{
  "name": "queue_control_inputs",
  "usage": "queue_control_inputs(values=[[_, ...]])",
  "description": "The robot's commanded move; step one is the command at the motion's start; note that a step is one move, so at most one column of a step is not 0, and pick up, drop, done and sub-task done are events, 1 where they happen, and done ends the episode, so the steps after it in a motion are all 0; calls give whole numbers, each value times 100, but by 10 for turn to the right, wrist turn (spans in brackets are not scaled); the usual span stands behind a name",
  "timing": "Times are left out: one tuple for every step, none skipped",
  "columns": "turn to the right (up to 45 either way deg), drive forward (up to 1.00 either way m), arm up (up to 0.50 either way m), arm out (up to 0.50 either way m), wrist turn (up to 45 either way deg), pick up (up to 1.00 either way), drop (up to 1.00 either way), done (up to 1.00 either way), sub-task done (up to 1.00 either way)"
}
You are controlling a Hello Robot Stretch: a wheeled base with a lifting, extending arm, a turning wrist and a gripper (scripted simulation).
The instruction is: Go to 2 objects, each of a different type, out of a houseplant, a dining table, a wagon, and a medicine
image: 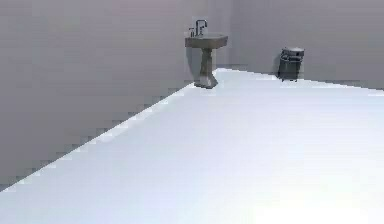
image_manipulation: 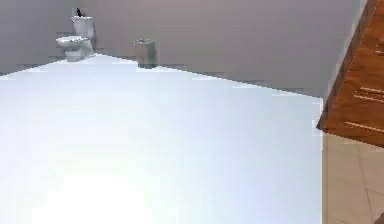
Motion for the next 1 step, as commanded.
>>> queue_control_inputs(values=[[300, 0, 0, 0, 0, 0, 0, 0, 0]])
